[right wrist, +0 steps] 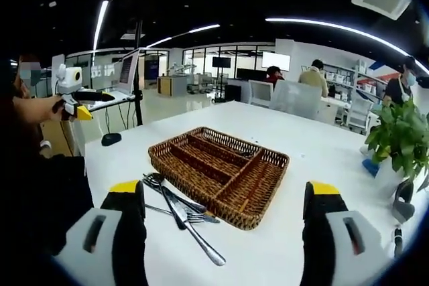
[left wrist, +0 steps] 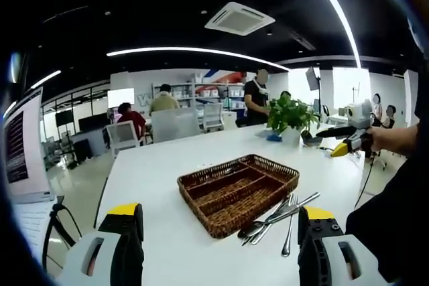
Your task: Arrange the knives, forks, and spoons in their matching storage slots by inserting each utensil handle-first until every utensil is classified and aligned in the correct compartment
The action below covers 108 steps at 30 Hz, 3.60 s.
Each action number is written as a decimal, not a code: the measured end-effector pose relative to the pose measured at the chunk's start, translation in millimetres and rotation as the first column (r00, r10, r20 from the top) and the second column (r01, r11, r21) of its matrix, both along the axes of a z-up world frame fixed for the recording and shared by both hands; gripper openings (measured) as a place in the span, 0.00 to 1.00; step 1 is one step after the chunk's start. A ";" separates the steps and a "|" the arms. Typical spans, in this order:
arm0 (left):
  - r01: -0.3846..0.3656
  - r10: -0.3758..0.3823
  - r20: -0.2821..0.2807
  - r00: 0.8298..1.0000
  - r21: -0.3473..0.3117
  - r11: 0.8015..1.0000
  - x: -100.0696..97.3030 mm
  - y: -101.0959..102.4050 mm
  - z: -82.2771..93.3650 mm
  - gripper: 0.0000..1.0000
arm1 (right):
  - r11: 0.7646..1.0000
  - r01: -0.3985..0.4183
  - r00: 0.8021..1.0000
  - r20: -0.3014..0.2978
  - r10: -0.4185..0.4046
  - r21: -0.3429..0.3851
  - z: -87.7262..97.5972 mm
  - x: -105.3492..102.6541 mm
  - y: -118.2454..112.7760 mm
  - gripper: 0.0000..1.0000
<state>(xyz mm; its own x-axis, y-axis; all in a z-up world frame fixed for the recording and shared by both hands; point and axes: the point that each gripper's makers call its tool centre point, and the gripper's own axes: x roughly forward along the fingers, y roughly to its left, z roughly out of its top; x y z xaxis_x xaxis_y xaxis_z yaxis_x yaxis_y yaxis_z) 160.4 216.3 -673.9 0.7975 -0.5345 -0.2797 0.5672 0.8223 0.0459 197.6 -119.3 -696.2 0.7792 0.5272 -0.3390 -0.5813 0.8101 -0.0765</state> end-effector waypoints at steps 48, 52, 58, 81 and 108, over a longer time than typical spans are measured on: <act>0.412 -0.402 -0.087 0.911 0.213 0.886 30.4 -100.1 -21.7 0.97 | 0.997 -0.044 0.999 -0.010 0.045 0.060 8.3 -6.2 -0.7 0.99; 0.464 -0.451 -0.111 0.885 0.252 0.849 30.7 -112.6 -31.5 0.94 | 0.997 -0.040 0.999 -0.011 0.041 0.065 7.0 -7.8 -2.3 0.98; 0.544 -0.520 -0.162 0.839 0.278 0.791 36.0 -129.5 -48.0 0.85 | 0.997 -0.030 0.999 -0.016 0.031 0.078 3.7 -12.0 -5.4 0.98; 0.700 -0.579 -0.394 0.714 0.398 0.593 45.7 -149.4 -148.2 0.65 | 0.995 0.018 1.000 -0.019 -0.017 0.094 -1.1 -17.0 -24.6 0.96; 0.757 -0.617 -0.446 0.648 0.468 0.456 47.3 -164.5 -174.6 0.24 | 0.995 -0.005 0.999 -0.039 0.009 0.101 -3.7 -23.7 -17.9 0.98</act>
<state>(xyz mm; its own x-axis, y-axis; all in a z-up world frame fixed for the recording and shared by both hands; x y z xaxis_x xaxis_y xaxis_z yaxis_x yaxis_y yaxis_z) 207.8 51.8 -848.5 0.1363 -0.5572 -0.8191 0.9859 -0.0044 0.1670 173.9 -137.3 -699.9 0.7624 0.5659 -0.3139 -0.5883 0.8082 0.0282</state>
